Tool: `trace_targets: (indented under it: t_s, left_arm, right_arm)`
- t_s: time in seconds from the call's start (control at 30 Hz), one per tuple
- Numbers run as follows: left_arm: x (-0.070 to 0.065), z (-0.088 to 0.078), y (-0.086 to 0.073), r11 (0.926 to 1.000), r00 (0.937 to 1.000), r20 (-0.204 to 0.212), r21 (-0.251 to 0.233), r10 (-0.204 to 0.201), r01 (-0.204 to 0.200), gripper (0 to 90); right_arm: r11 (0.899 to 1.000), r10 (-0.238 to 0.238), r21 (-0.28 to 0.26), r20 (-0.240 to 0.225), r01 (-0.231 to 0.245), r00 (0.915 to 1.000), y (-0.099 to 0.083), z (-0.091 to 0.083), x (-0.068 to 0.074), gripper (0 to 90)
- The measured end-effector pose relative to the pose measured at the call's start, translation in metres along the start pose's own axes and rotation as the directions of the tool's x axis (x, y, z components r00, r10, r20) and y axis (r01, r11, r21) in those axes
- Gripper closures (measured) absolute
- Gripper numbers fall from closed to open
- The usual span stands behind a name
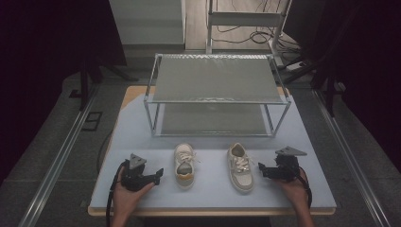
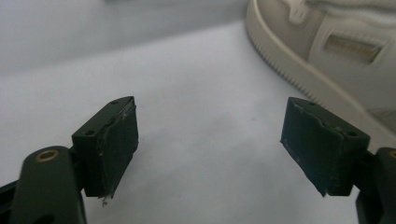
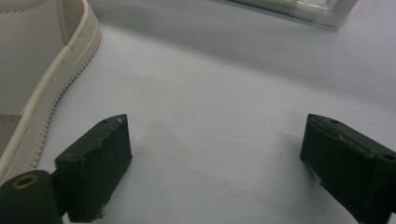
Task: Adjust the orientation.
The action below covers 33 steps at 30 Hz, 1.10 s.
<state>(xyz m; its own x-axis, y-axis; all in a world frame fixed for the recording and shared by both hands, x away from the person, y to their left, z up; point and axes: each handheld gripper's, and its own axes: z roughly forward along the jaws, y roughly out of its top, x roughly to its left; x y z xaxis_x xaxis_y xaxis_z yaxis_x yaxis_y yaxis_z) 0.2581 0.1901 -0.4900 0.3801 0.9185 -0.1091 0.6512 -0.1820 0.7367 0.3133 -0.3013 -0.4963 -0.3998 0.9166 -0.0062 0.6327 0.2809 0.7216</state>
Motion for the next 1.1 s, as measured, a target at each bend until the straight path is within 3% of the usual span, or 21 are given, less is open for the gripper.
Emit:
trace_targets:
  t_s: [0.2, 0.23, 0.4, 0.5, 0.53, 0.6, 0.7, 0.73, 0.77, 0.97, 1.07, 1.1]
  left_arm:
    - [-0.001, -0.01, 0.001, 0.9997, 0.9995, 0.025, -0.017, -0.017, 0.017, 24.2]
    - [0.0, -0.013, 0.002, 0.9994, 0.9987, 0.043, -0.021, -0.027, 0.028, 24.2]
    - [-0.002, -0.022, 0.004, 0.9992, 0.998, 0.059, -0.033, -0.021, 0.023, 24.2]
    - [-0.004, -0.026, 0.007, 0.9991, 0.9974, 0.069, -0.037, -0.018, 0.021, 24.0]
    - [-0.005, -0.028, 0.007, 0.999, 0.9972, 0.072, -0.039, -0.017, 0.02, 24.0]
    - [-0.007, -0.027, 0.007, 0.9993, 0.9974, 0.071, -0.036, -0.01, 0.013, 23.9]
    - [-0.01, -0.028, 0.005, 0.999, 0.9971, 0.076, -0.044, -0.006, 0.009, 23.7]
    - [-0.01, -0.028, 0.005, 0.999, 0.9971, 0.076, -0.044, -0.006, 0.009, 23.7]
    - [-0.011, -0.028, 0.005, 0.9991, 0.9968, 0.08, -0.042, -0.001, 0.004, 23.8]
    - [-0.011, -0.027, 0.005, 0.9992, 0.9957, 0.093, -0.04, 0.002, 0.002, 25.5]
    - [-0.01, -0.026, 0.004, 0.9992, 0.9954, 0.096, -0.039, 0.0, 0.004, 25.4]
    - [-0.01, -0.026, 0.004, 0.9992, 0.9954, 0.096, -0.039, 0.0, 0.004, 25.4]
  right_arm:
    - [0.998, 0.034, -0.06, -0.025, -0.036, 0.9991, -0.002, -0.02, 0.0, 24.2]
    - [0.994, 0.032, -0.101, -0.069, -0.038, 0.9971, 0.0, -0.036, 0.006, 27.7]
    - [0.983, -0.052, -0.18, -0.128, 0.029, 0.9904, 0.009, -0.066, 0.028, 33.3]
    - [0.976, -0.071, -0.217, -0.169, 0.033, 0.983, 0.014, -0.075, 0.037, 38.3]
    - [0.974, -0.076, -0.226, -0.196, 0.031, 0.9776, 0.016, -0.077, 0.042, 40.1]
    - [0.97, -0.128, -0.235, -0.268, 0.064, 0.9548, 0.021, -0.079, 0.057, 48.1]
    - [0.966, -0.175, -0.235, -0.292, 0.107, 0.9401, 0.022, -0.076, 0.071, 58.6]
    - [0.966, -0.175, -0.235, -0.292, 0.107, 0.9401, 0.022, -0.076, 0.071, 58.6]
    - [0.965, -0.202, -0.226, -0.325, 0.132, 0.9236, 0.022, -0.071, 0.082, 67.0]
    - [0.963, -0.245, -0.207, -0.407, 0.172, 0.88, 0.023, -0.054, 0.106, 85.5]
    - [0.964, -0.246, -0.198, -0.43, 0.175, 0.8685, 0.024, -0.047, 0.115, 89.5]
    - [0.964, -0.246, -0.198, -0.43, 0.175, 0.8685, 0.024, -0.047, 0.115, 89.5]
